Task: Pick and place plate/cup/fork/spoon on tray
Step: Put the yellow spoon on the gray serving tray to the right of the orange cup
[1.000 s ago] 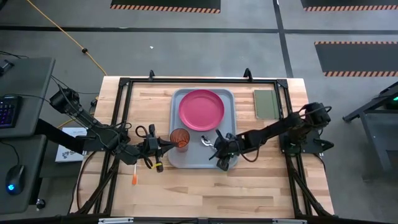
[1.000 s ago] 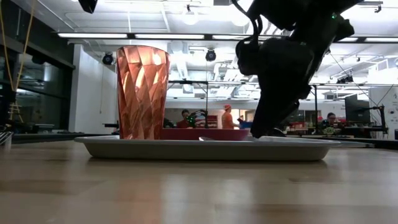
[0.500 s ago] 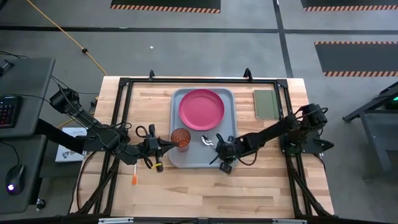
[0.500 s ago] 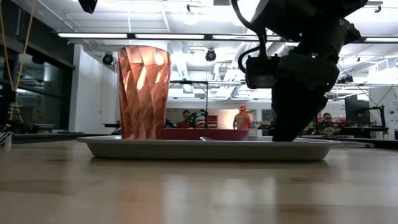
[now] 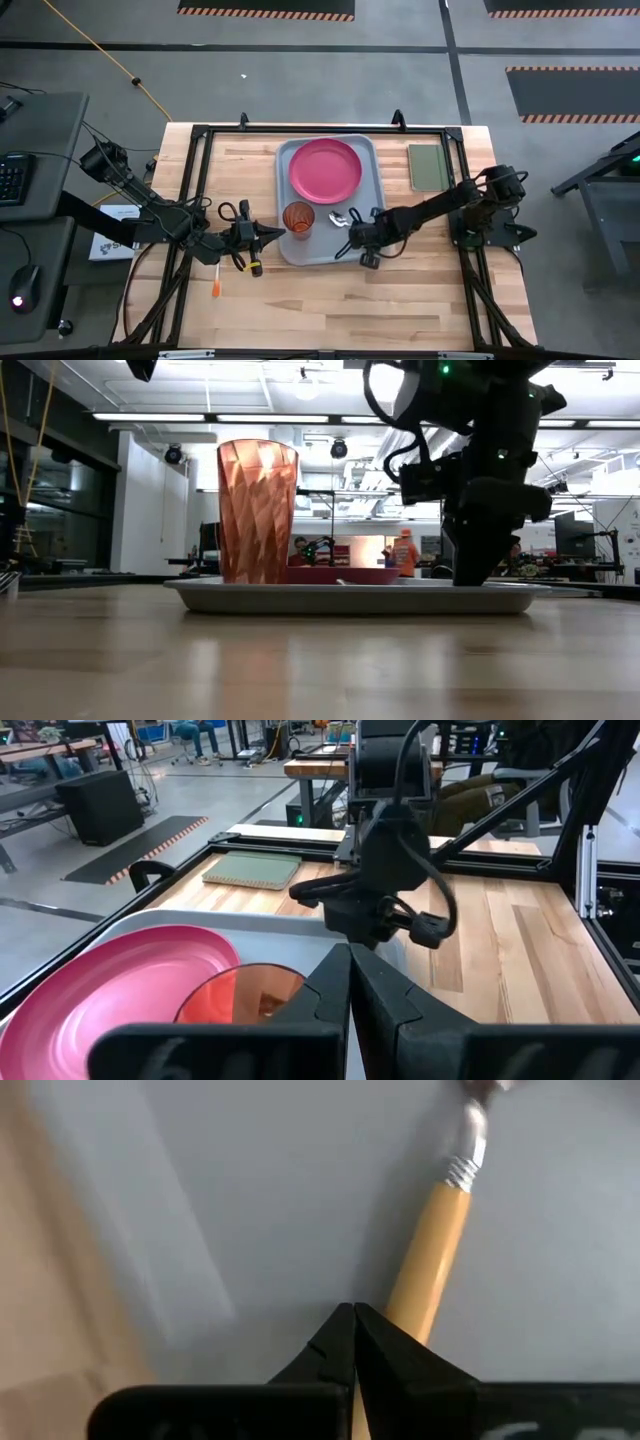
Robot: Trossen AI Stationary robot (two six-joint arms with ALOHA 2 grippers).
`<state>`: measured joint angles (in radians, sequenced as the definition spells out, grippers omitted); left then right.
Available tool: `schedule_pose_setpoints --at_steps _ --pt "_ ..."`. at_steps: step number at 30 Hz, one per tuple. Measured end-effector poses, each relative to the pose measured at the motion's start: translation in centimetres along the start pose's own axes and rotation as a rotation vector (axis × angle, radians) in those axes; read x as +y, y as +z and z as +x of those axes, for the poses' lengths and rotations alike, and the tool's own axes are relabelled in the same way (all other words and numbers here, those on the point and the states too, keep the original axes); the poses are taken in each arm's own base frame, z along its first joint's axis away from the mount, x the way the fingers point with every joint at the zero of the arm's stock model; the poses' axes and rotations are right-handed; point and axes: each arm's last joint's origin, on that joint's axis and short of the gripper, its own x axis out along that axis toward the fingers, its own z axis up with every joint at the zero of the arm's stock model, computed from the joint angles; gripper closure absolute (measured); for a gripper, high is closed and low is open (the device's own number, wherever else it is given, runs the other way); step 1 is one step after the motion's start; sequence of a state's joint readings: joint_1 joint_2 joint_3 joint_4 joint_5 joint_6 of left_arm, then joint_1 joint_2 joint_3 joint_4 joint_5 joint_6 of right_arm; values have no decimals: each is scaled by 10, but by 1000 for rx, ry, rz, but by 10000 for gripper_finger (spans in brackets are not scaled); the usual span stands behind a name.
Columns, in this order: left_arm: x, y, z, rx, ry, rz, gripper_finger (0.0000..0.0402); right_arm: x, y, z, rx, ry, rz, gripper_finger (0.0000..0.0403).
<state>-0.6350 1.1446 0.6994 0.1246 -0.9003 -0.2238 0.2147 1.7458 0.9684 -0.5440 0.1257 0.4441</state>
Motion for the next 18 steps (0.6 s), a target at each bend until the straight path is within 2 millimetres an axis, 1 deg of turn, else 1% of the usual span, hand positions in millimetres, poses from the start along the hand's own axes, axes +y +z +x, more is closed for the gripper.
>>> schedule_pose_setpoints --at_steps 5,10,18 --pt "0 0 0 0 0 0 402 -7 -4 0 50 -66 -6 403" --pt "0 0 0 0 0 0 402 -9 -5 -1 61 -91 -74 403" --pt "0 0 0 0 0 -1 402 -24 -3 -4 69 -180 -104 403"
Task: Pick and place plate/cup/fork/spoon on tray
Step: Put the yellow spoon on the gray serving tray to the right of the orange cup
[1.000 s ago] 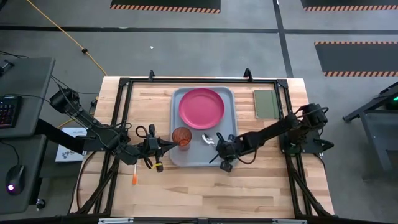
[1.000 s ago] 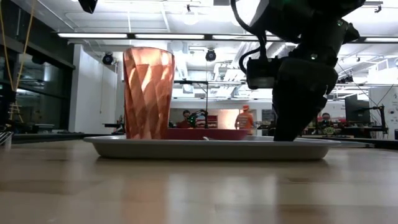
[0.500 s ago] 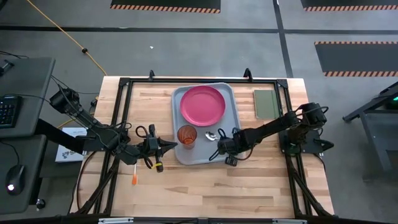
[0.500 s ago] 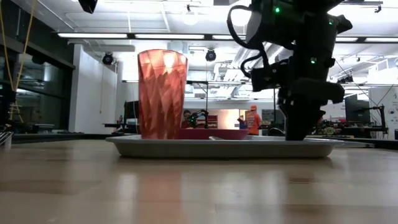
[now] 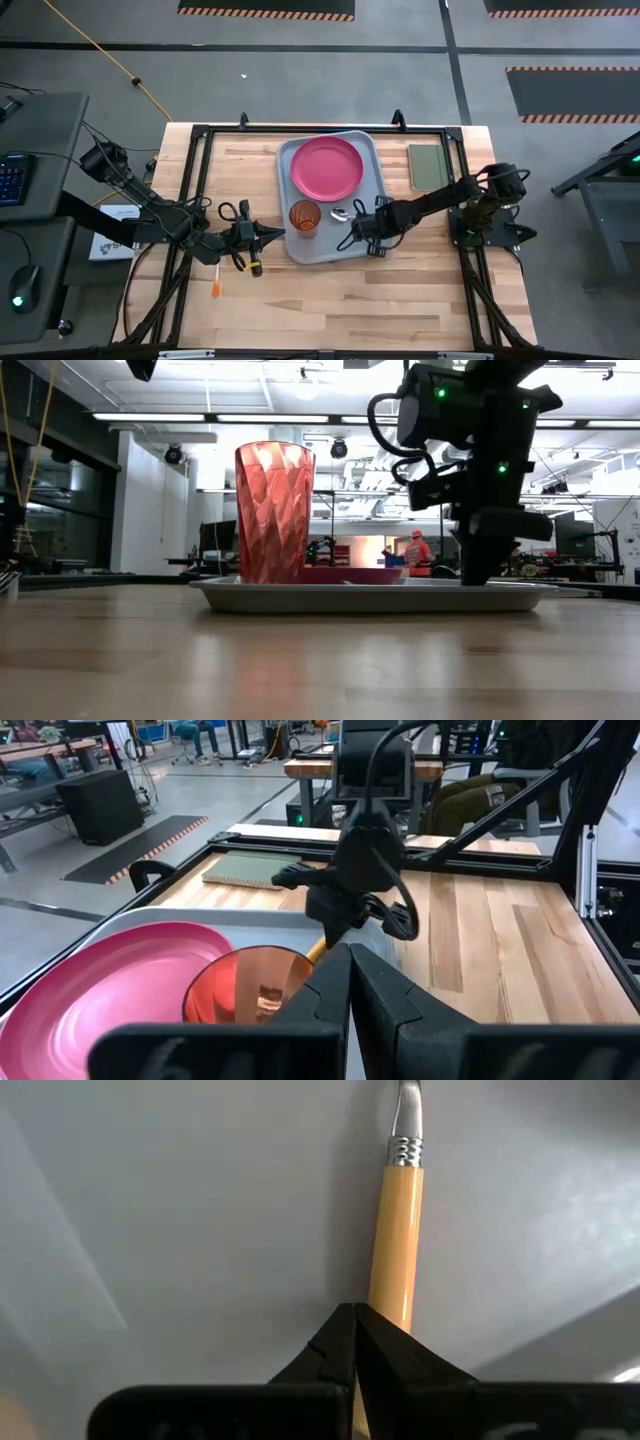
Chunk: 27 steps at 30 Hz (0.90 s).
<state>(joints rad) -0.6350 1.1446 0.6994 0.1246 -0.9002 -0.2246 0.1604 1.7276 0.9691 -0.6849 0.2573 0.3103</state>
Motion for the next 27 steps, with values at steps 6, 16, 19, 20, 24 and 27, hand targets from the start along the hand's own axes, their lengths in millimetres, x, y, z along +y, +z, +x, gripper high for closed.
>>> schedule_pose_setpoints --at_steps 6,16,19,20,24,27 --pt "0 0 0 1 0 1 402 -13 6 2 -32 -57 -16 403" --pt "0 0 0 3 1 -4 402 -25 17 -4 -139 -60 -93 403" --pt "0 0 0 3 1 -4 402 -26 27 -11 -247 -35 -123 403" --pt "0 -1 0 5 1 -2 402 -28 31 -11 -285 -26 -115 403" --pt "0 -1 0 4 1 -2 402 -41 44 -3 -359 19 -60 403" --pt "0 -1 0 4 1 -3 402 -48 46 4 -348 3 -36 403"
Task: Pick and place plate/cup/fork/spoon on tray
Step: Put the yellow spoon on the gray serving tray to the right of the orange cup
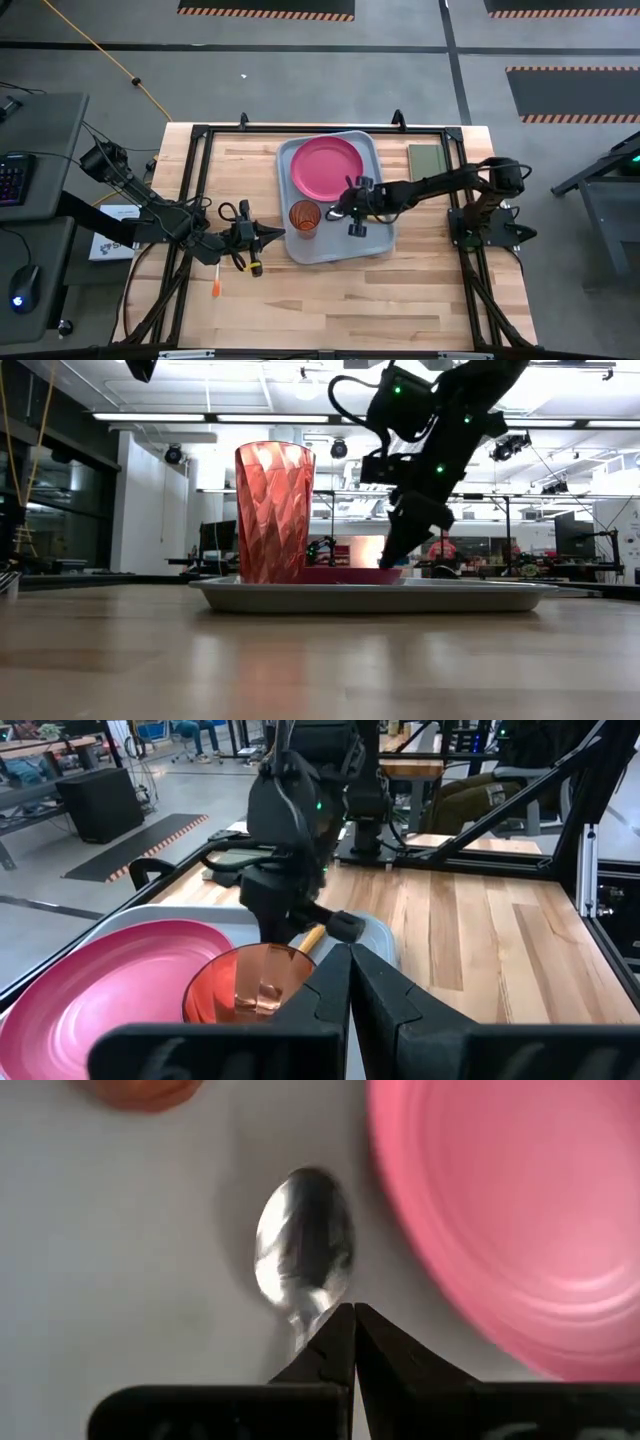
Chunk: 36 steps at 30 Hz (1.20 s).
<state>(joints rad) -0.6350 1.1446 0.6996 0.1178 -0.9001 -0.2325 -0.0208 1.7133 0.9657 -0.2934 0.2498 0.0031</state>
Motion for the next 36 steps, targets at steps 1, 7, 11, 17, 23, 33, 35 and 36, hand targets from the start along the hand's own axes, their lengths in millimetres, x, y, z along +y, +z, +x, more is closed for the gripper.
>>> schedule_pose_setpoints --at_steps 1,7,11,17,23,33,35,36 --pt "0 0 0 0 0 0 402 -1 1 1 -6 -7 17 403" --pt "0 0 0 -1 0 -1 402 3 5 12 -54 65 84 403" --pt "0 0 0 0 0 0 402 14 5 21 -72 74 80 403" --pt "0 0 0 -1 0 -1 402 20 4 34 -86 46 98 403" --pt "0 0 0 0 0 0 402 19 5 34 -92 36 109 403" --pt "0 0 0 0 0 0 402 33 6 31 -107 112 74 403" --pt "0 0 0 0 0 0 402 36 7 30 -117 118 68 403" --pt "0 0 0 0 0 0 402 37 7 30 -124 121 67 403"
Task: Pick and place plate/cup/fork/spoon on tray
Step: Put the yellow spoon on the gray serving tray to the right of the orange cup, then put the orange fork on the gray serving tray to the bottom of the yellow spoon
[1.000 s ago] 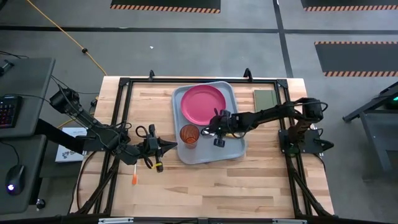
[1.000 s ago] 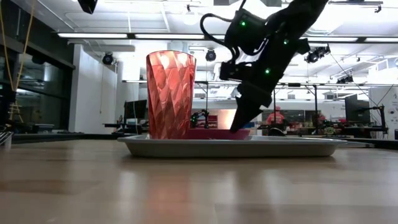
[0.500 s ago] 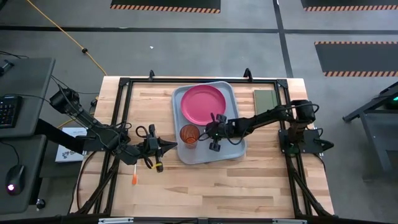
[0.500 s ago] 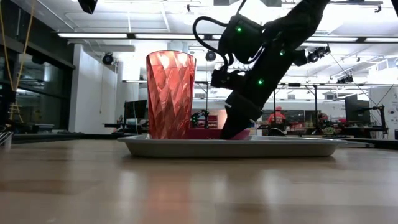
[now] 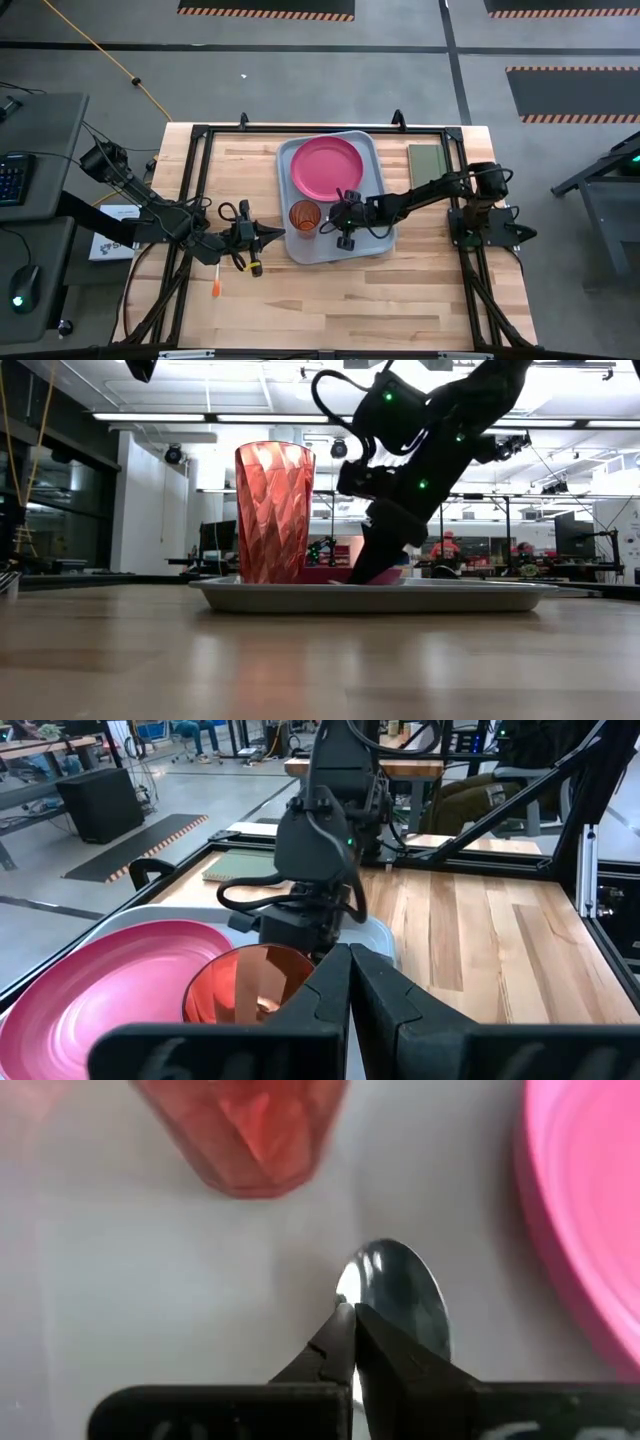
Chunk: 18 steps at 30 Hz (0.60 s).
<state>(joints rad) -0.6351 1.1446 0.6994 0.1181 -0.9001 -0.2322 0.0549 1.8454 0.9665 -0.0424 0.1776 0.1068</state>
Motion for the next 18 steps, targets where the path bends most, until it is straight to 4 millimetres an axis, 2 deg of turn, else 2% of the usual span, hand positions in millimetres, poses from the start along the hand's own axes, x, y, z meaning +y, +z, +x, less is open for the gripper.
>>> schedule_pose_setpoints --at_steps 5,8,18 --pt "0 0 0 0 0 0 402 2 1 -1 -11 -4 -6 403" --pt "0 0 0 0 0 0 402 0 3 -10 -5 -23 -37 403" --pt "-3 -1 0 20 -84 1 402 -10 12 -80 2 -100 -65 403"
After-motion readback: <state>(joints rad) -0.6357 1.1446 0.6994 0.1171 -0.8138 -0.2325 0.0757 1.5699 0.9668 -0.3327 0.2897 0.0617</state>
